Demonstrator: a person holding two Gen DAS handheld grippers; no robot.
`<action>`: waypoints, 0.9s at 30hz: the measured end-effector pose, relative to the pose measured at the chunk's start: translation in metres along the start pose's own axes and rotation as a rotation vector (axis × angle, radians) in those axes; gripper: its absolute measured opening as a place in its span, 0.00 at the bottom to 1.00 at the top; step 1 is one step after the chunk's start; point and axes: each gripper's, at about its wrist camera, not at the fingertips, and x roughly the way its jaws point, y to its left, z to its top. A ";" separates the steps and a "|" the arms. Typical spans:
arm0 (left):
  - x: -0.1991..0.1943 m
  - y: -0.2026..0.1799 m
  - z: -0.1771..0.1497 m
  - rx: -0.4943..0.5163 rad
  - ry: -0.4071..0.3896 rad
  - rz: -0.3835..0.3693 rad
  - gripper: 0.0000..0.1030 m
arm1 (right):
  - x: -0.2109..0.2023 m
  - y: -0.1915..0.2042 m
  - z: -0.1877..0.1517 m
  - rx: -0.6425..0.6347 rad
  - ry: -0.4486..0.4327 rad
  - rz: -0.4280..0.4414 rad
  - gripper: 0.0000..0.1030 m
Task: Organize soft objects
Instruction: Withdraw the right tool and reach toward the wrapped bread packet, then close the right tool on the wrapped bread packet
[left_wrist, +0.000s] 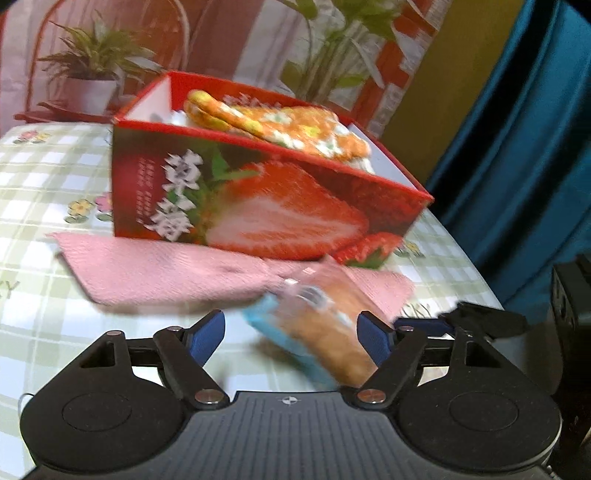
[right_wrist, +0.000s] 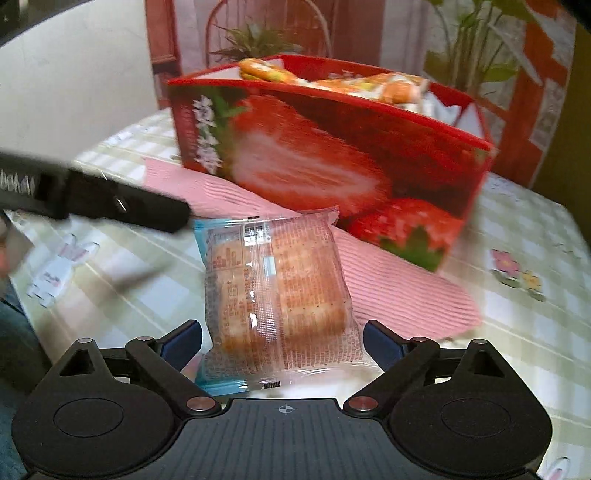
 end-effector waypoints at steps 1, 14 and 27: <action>0.002 0.000 -0.001 0.001 0.011 -0.009 0.73 | 0.000 0.003 0.001 0.001 -0.002 0.010 0.90; 0.027 -0.001 -0.009 -0.018 0.092 -0.029 0.48 | -0.014 0.003 0.006 -0.254 -0.015 0.078 0.83; 0.029 0.003 -0.012 -0.027 0.098 -0.011 0.46 | 0.008 0.005 0.001 -0.105 -0.032 0.211 0.61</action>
